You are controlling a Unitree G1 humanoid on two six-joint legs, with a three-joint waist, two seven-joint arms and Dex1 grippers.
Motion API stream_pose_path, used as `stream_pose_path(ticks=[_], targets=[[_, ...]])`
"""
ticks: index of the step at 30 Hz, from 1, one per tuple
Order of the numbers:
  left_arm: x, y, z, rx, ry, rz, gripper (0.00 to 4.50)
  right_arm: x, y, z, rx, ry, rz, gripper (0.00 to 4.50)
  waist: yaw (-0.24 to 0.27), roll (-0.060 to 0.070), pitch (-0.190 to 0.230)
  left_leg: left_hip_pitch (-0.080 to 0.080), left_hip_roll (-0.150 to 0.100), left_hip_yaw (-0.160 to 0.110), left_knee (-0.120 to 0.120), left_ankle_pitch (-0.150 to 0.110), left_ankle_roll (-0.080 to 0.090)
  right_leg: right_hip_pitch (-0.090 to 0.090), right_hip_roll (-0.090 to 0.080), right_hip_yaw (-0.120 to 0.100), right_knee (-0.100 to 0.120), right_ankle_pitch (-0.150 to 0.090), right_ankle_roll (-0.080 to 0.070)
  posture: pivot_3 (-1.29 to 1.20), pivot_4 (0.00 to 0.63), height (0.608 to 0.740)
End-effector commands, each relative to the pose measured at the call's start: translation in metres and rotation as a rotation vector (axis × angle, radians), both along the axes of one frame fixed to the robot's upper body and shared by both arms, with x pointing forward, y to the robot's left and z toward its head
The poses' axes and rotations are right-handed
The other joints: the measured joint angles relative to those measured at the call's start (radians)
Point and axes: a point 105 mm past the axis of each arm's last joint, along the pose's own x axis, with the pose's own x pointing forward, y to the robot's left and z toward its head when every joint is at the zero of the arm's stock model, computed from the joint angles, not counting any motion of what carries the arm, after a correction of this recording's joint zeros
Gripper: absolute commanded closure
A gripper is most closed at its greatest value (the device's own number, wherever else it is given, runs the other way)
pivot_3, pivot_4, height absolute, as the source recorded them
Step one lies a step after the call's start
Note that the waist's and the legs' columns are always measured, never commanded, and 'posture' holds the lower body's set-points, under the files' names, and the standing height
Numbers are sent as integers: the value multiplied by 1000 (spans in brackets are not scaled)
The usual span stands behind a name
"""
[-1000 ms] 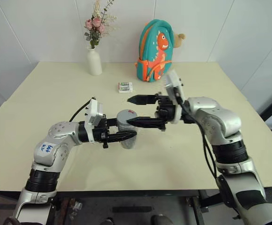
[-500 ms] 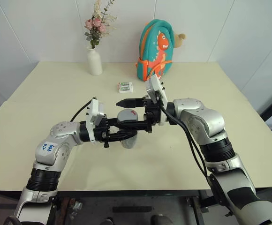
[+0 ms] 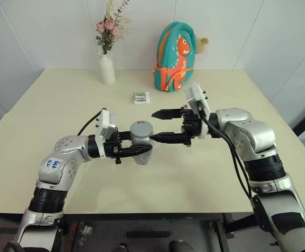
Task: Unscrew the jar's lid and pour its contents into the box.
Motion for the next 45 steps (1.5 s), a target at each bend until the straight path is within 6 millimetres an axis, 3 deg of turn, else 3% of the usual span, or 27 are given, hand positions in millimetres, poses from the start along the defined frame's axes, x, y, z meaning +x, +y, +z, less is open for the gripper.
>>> stream_pose_path(ticks=[1,10,14,18,28,38,45], targets=[[-5,-1,10,-5,-50,-23,2474,-5,-5,10,14,-43,17,13,-3,0,0,0,0,0,0,0,0,0,0,0,0,0,0,0,150,740],[-6,1,10,-5,-51,-18,2474,-19,-8,11,3,-9,113,13,1,0,0,0,0,0,0,0,0,0,0,0,0,0,0,0,150,740],[-5,2,10,-5,-52,-13,2474,-30,7,18,44,-10,163,13,-3,0,0,0,0,0,0,0,0,0,0,0,0,0,0,0,150,740],[-5,0,10,-8,-53,-17,2474,-27,31,19,65,-31,147,13,-3,0,0,0,0,0,0,0,0,0,0,0,1,0,0,0,150,740],[-5,-3,11,-11,-54,-24,2474,-27,58,21,77,-23,171,13,1,0,0,0,0,0,0,0,0,0,0,0,0,0,0,0,150,740],[-5,-3,11,-16,-58,-19,2474,-16,55,18,66,-26,118,13,0,0,0,0,0,0,0,0,0,0,0,0,0,0,0,0,150,740],[-5,-3,12,-18,-61,-18,2474,-6,37,16,49,-34,70,13,1,0,0,0,0,0,0,0,0,0,0,0,0,0,0,0,150,740]])
